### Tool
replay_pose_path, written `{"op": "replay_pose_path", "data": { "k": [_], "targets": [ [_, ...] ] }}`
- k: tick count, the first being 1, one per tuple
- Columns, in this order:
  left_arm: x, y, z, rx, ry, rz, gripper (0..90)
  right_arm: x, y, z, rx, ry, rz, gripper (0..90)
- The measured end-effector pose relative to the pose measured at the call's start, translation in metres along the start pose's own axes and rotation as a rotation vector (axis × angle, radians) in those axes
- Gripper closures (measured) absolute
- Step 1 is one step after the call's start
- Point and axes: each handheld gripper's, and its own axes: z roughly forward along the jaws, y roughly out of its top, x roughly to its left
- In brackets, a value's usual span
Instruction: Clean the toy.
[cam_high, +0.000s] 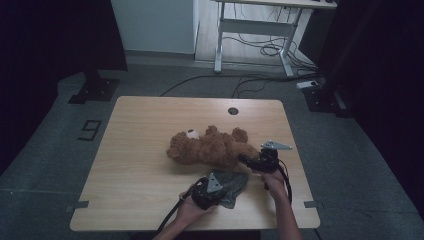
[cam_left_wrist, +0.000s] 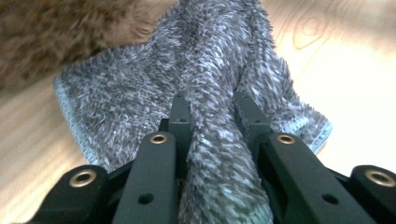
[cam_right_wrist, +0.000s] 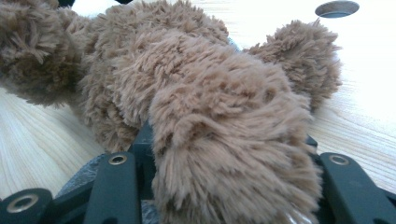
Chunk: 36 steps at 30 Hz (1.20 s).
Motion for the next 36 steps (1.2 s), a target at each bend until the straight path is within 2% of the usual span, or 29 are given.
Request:
{"op": "replay_pose_path", "data": {
  "k": [5,8,11,16,21,24,31,36],
  "targets": [
    [0.008,-0.008,-0.022,-0.043,-0.014,-0.033,73.5,0.0,-0.001,-0.001,0.005,0.009,0.0,47.2],
    [0.016,-0.01,-0.045,-0.108,-0.024,-0.079,73.7,0.0,-0.003,-0.001,0.005,0.015,0.005,47.5],
    [0.021,-0.007,-0.061,-0.141,-0.02,-0.091,73.9,0.0,-0.005,-0.002,0.006,0.02,0.009,47.9],
    [0.035,-0.011,-0.092,-0.191,0.024,-0.112,74.2,0.001,-0.009,-0.005,0.01,0.033,0.016,48.3],
    [0.051,-0.023,-0.118,-0.234,0.038,-0.159,74.6,0.001,-0.013,-0.006,0.012,0.038,0.016,48.3],
    [0.057,-0.023,-0.132,-0.272,0.05,-0.174,74.6,0.001,-0.013,-0.005,0.012,0.039,0.019,48.3],
    [0.062,-0.021,-0.152,-0.32,0.088,-0.173,74.4,0.001,-0.015,-0.005,0.009,0.041,0.023,48.3],
    [0.071,-0.022,-0.169,-0.367,0.124,-0.201,74.4,0.0,-0.016,-0.005,0.007,0.047,0.023,48.3]
  ]
}}
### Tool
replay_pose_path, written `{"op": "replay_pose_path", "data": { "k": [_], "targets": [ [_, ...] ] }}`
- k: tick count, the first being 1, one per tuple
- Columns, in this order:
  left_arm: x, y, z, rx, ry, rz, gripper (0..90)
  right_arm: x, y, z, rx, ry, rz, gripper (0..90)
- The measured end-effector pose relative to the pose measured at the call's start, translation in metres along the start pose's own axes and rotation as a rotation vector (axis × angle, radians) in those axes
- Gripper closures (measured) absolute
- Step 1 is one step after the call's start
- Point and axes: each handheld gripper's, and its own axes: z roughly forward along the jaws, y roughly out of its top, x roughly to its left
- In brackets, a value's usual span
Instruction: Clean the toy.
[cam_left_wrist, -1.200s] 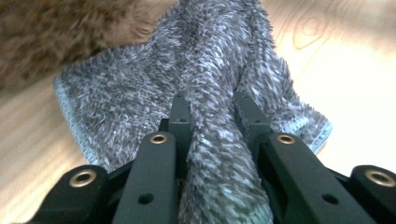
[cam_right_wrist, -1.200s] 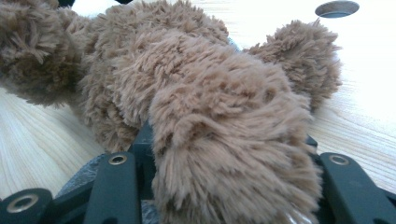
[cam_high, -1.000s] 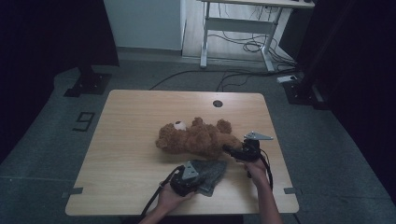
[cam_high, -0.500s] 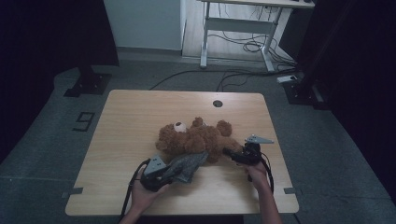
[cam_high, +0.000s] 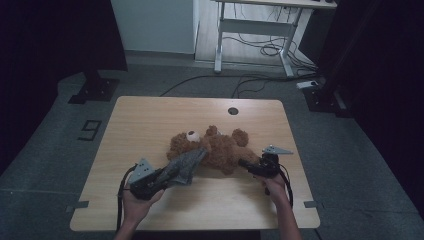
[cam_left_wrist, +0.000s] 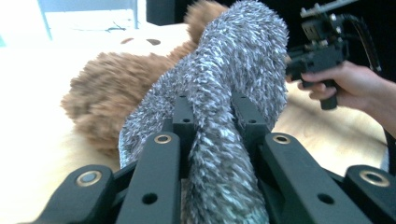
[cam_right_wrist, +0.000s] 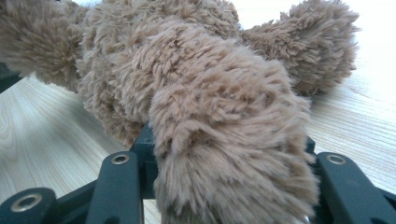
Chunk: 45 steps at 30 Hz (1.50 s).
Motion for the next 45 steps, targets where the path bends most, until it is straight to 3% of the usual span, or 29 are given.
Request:
{"op": "replay_pose_path", "data": {
  "k": [6,23,26,30,32,34,37,41,45],
  "targets": [
    [0.011,0.002,-0.011,-0.029,0.026,-0.032,74.4,0.0,-0.001,0.0,0.001,0.0,-0.001,48.2],
    [0.02,0.002,-0.005,-0.024,0.045,-0.064,74.4,0.001,-0.002,0.0,0.001,0.002,0.003,48.2],
    [0.015,0.008,0.009,-0.023,0.01,-0.086,74.5,0.001,-0.002,0.0,-0.001,0.003,0.007,48.3],
    [-0.004,0.025,0.044,0.005,-0.015,-0.025,74.5,0.001,-0.002,-0.001,-0.001,0.0,0.002,48.2],
    [-0.012,0.035,0.063,0.033,0.01,0.028,74.5,0.001,-0.002,-0.001,-0.001,0.001,0.006,48.2],
    [-0.016,0.042,0.08,0.062,0.022,0.055,74.5,0.001,-0.002,-0.001,-0.001,0.003,0.005,48.2],
    [-0.017,0.044,0.101,0.114,0.034,0.066,74.6,0.0,-0.003,-0.001,-0.003,0.006,0.008,48.3],
    [-0.015,0.035,0.115,0.161,0.054,0.064,74.7,0.0,-0.003,-0.001,-0.003,0.009,0.007,48.3],
    [-0.007,0.024,0.113,0.165,0.058,0.042,74.6,0.0,-0.004,0.0,-0.003,0.013,0.009,48.4]
  ]
}}
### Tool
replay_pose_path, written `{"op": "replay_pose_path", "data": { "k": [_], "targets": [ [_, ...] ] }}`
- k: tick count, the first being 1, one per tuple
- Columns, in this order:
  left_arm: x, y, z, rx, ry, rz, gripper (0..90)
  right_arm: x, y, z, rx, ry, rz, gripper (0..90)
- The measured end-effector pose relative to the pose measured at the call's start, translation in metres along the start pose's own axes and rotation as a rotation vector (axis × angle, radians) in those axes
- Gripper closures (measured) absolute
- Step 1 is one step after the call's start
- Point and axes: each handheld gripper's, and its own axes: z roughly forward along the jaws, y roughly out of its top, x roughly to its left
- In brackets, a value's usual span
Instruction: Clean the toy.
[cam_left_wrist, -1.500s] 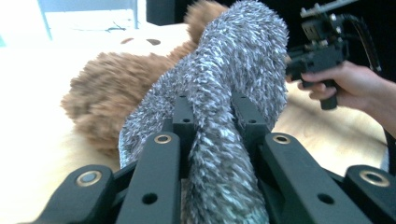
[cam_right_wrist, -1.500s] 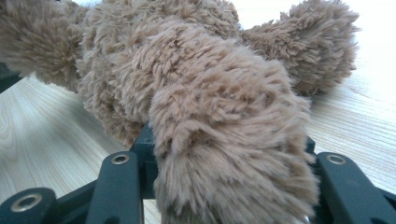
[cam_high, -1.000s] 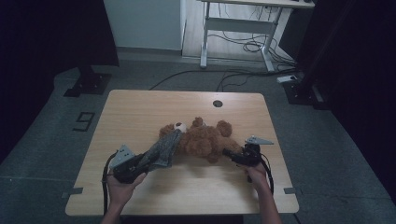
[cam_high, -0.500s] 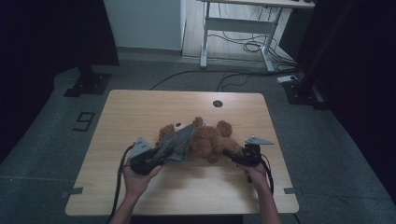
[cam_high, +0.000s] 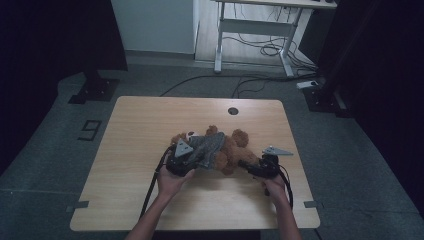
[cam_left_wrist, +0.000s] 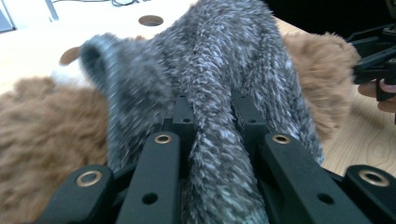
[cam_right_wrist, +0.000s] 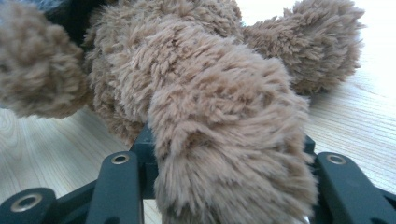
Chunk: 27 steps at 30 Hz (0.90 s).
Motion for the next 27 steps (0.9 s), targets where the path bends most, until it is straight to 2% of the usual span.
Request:
{"op": "replay_pose_path", "data": {
  "k": [4,9,17,23,27],
  "targets": [
    [0.01,-0.007,-0.012,-0.013,0.007,-0.022,74.7,-0.001,0.0,0.0,0.003,0.002,-0.001,48.4],
    [0.022,-0.013,-0.03,-0.035,0.038,-0.036,75.0,-0.001,0.0,0.0,0.005,0.002,-0.004,48.5],
    [0.047,-0.022,-0.048,-0.046,0.093,-0.074,75.2,-0.002,-0.001,-0.001,0.01,0.006,-0.007,48.5],
    [0.069,-0.036,-0.053,-0.031,0.124,-0.132,75.3,-0.003,-0.001,0.0,0.009,0.01,-0.001,48.7],
    [0.078,-0.051,-0.047,0.001,0.153,-0.158,75.4,-0.003,-0.002,0.0,0.012,0.013,0.001,48.7]
  ]
}}
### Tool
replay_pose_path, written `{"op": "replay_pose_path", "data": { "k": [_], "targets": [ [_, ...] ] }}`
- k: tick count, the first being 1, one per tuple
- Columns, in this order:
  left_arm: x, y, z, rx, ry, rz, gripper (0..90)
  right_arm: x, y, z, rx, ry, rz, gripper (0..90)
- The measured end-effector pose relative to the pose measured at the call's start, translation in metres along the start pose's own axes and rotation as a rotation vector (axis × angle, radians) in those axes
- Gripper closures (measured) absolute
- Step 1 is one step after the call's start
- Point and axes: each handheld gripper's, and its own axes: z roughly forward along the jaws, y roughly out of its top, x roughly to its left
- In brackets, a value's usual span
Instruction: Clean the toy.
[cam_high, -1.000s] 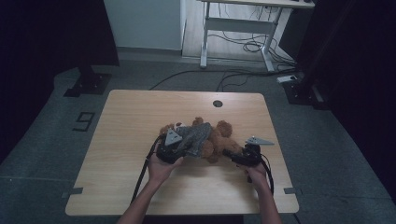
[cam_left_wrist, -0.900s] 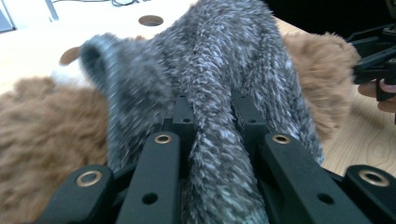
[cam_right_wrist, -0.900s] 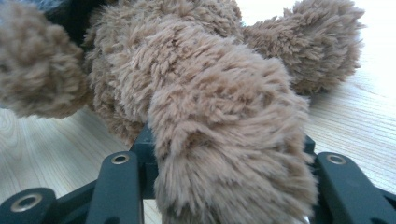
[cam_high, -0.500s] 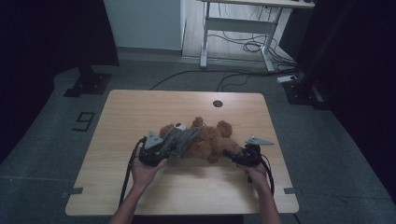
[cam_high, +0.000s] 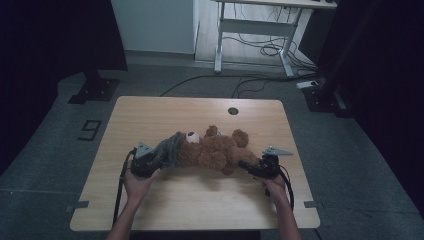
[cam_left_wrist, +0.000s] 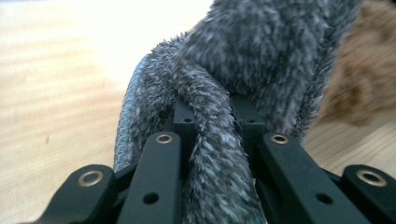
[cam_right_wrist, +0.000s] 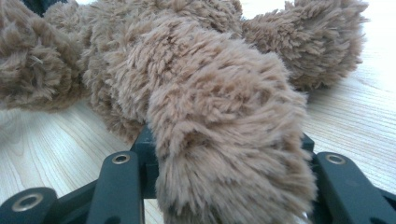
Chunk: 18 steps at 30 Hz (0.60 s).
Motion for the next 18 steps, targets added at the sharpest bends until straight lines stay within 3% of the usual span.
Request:
{"op": "replay_pose_path", "data": {
  "k": [3,9,13,18],
  "targets": [
    [0.005,-0.009,0.008,0.023,0.013,-0.014,75.6,0.0,0.0,0.001,0.003,0.001,0.003,48.8],
    [0.009,-0.017,0.022,0.1,0.047,-0.002,75.6,-0.001,-0.002,0.002,0.006,0.005,0.01,48.8],
    [0.004,-0.007,0.001,0.014,0.028,-0.023,75.6,-0.002,-0.002,0.001,0.004,0.001,0.016,48.9],
    [-0.017,0.023,-0.024,-0.071,-0.024,0.032,75.4,-0.003,-0.003,0.001,0.001,0.002,0.021,49.0]
  ]
}}
